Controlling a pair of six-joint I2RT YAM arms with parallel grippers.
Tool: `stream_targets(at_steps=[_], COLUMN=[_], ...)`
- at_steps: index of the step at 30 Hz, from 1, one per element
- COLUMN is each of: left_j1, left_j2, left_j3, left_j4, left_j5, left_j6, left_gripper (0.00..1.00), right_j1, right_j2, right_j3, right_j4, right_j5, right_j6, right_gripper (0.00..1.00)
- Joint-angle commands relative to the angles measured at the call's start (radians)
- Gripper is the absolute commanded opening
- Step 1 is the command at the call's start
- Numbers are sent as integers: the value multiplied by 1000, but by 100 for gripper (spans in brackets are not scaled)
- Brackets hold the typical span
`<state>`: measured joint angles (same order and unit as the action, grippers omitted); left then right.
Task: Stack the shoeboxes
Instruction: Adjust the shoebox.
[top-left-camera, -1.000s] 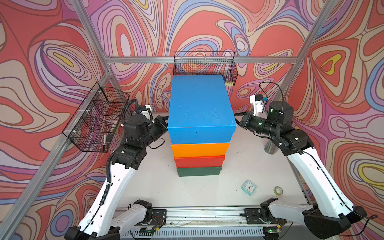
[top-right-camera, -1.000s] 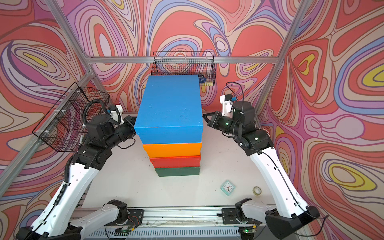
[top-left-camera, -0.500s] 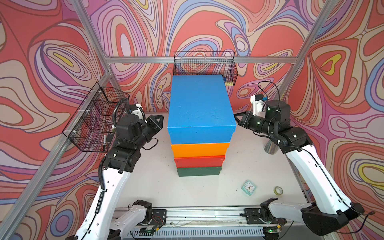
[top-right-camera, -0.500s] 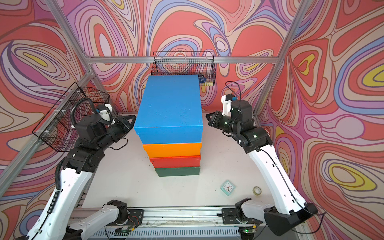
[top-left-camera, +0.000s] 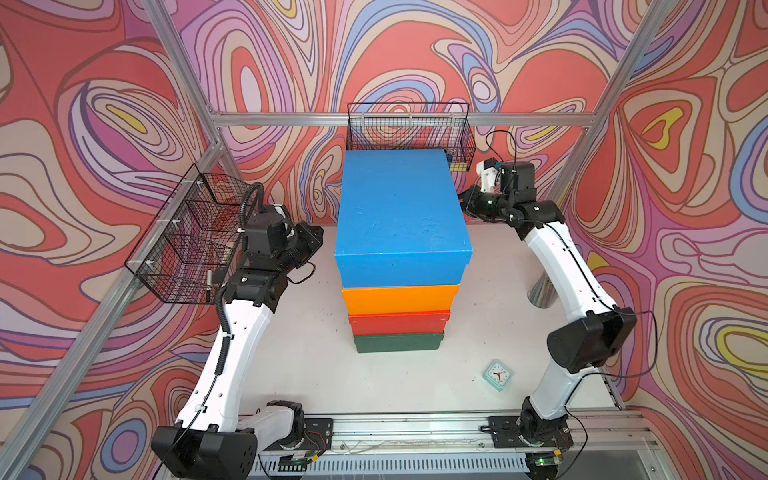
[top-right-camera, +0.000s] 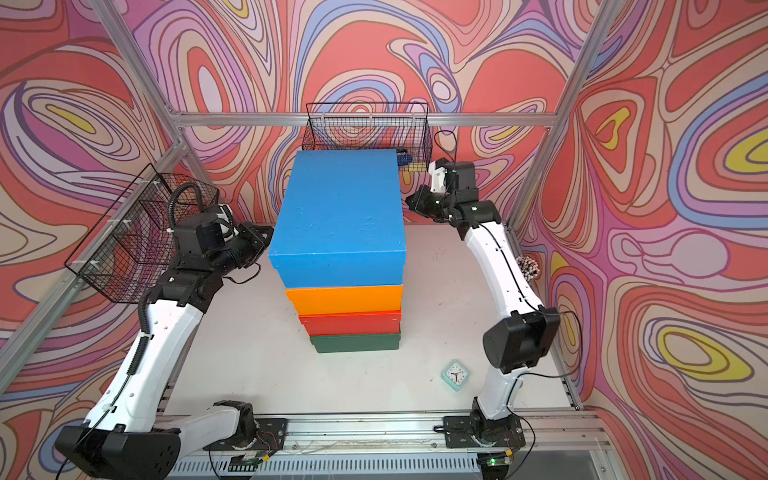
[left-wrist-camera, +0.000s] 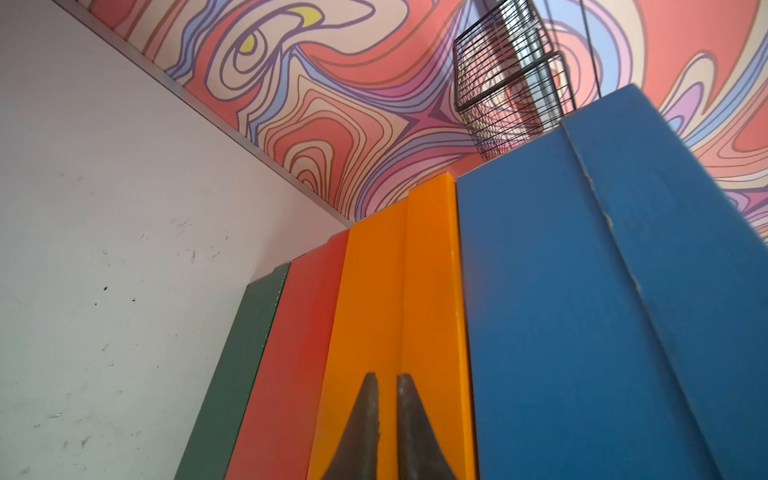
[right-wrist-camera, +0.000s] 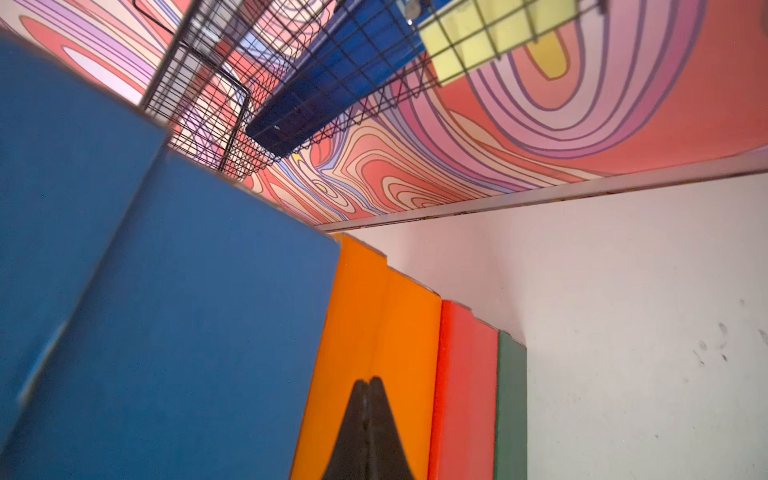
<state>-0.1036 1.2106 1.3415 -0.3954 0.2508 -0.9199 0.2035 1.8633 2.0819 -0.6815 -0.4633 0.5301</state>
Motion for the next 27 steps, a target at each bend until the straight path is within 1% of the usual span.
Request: stream_targets(at_steps=[1,4,6,15,23,27], left_j1=[8,8,8,8,8,8], left_j2=[42,79,98,145,162,216], left_j3=[37,50,57,61,61,80], left_j4=[61,82,91,122,124,188], left_j5=[34,48,50,67,71,66], left_j6=[-28,-39,-45,-61,-65,-65], left_gripper=[14,14,14,14,14,13], right_j1=[0,0,0,12,14,16], right_j2=[64,115,134,155,136,92], right_j3=[114,168,177,148,133,66], right_j4=[-47,-41,-22,97,63,88], right_j5=[-69,-97,-132,-300,-242,-203], right_j6=[-30,-11,6,77,52,55], right_gripper=[1,1,1,2,2,2])
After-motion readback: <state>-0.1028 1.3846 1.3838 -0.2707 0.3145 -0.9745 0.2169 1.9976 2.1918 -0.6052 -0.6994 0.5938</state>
